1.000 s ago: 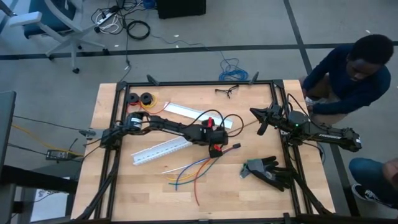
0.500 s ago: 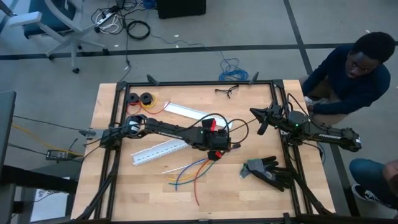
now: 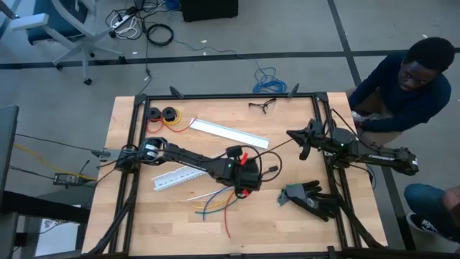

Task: Ziptie cables
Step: Wrap the black zip tie on the cables

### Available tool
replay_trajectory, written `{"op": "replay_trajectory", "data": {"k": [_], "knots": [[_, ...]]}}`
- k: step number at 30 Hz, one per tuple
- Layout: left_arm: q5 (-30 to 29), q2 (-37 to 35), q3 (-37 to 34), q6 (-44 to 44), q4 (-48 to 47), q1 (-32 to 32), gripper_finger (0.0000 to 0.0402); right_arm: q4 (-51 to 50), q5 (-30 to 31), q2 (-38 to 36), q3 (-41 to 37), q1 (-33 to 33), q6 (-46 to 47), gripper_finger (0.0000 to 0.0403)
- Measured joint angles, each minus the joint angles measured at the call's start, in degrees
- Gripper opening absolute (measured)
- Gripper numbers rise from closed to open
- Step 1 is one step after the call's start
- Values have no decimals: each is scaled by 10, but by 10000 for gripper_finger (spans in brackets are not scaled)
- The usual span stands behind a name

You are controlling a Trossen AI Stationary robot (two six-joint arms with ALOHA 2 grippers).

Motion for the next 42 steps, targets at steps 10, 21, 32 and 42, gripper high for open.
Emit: {"op": "replay_trajectory", "data": {"k": [10,21,32,42], "knots": [[1,-44,-125,-32,82,2,4,64,-105,192,21,0,-18,1],[41,-276,-414,32,348,36,5,87,-131,452,133,7,-113,1],[109,-392,-597,137,557,80,5,38,-122,744,323,38,-148,16],[123,-395,-601,238,508,161,35,-105,-109,890,468,37,-191,72]]}}
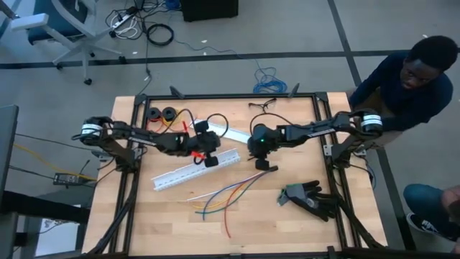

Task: Ziptie cables
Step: Wrap the black zip tie on the cables

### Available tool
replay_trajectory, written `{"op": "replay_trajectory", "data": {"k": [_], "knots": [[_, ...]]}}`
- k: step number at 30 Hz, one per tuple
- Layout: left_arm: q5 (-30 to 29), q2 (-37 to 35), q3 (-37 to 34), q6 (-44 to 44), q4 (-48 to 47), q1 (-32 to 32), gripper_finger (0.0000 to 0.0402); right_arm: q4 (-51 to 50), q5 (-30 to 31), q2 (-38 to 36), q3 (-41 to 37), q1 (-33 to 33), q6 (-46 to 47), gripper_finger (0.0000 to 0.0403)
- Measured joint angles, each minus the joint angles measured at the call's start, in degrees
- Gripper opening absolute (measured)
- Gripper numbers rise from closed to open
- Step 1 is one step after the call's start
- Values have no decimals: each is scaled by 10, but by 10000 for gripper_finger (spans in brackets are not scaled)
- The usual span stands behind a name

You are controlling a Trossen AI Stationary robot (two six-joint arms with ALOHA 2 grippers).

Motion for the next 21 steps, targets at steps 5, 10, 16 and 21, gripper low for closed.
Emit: {"op": "replay_trajectory", "data": {"k": [5,10,16,21], "knots": [[86,-8,-18,-13,7,20,42,-28,-6,6,7,0,-32,80],[92,-49,-120,-71,138,20,42,-40,-34,6,7,0,-53,77],[125,-118,-223,-123,265,14,42,-13,-35,9,7,0,-58,77],[126,-138,-240,-122,278,12,42,3,-34,31,8,5,-57,77]]}}
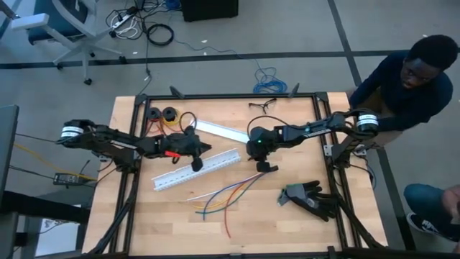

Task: Ziptie cables
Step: Wrap the black zip tie on the cables

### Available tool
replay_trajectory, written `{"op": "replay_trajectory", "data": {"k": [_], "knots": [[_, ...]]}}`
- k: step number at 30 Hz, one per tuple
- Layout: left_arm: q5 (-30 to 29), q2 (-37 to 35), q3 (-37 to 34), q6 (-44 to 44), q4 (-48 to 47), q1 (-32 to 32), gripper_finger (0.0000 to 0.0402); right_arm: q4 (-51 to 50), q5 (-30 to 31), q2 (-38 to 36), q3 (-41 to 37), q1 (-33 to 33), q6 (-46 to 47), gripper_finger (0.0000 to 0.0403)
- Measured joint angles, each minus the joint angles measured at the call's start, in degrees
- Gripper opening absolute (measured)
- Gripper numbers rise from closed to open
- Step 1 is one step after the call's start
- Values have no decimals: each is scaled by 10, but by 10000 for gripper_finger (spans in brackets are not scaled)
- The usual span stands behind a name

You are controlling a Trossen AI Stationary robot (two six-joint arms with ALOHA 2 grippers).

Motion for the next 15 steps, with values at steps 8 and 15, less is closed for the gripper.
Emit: {"op": "replay_trajectory", "data": {"k": [8,15], "knots": [[0,1,1,0,-3,0,42,15,1,24,-1,10,1,77],[0,1,1,1,-5,0,42,24,5,44,1,10,-1,60]]}}
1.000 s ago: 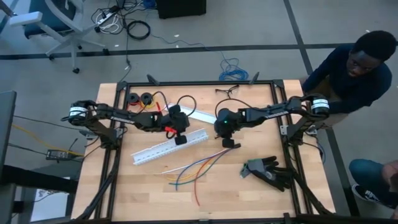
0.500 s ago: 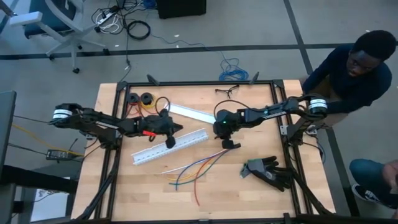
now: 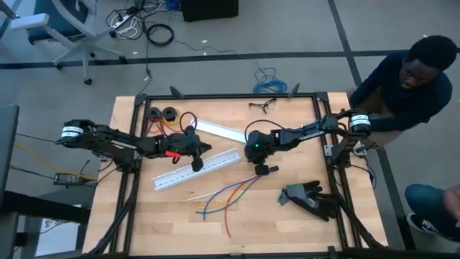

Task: Ziptie cables
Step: Wrap the black zip tie on the cables

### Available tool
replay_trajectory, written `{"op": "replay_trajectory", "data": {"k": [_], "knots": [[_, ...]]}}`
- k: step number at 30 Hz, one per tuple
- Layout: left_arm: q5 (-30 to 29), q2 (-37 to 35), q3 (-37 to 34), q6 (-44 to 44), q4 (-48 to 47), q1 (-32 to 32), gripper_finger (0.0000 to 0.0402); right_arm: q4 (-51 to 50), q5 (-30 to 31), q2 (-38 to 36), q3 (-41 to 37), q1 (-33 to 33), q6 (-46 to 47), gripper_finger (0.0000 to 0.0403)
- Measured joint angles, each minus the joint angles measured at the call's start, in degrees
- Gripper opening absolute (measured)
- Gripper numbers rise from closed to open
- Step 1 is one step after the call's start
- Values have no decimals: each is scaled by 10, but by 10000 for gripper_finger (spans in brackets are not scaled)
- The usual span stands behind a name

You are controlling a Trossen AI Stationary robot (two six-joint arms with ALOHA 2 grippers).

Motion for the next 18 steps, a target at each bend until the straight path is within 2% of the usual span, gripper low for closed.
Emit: {"op": "replay_trajectory", "data": {"k": [6,12,18], "knots": [[-1,0,0,0,0,0,42,-9,10,-2,0,0,9,9],[-1,0,0,0,14,0,42,-14,23,-26,-2,-1,18,1],[-1,0,0,0,35,0,42,-2,23,-85,-3,-2,19,1]]}}
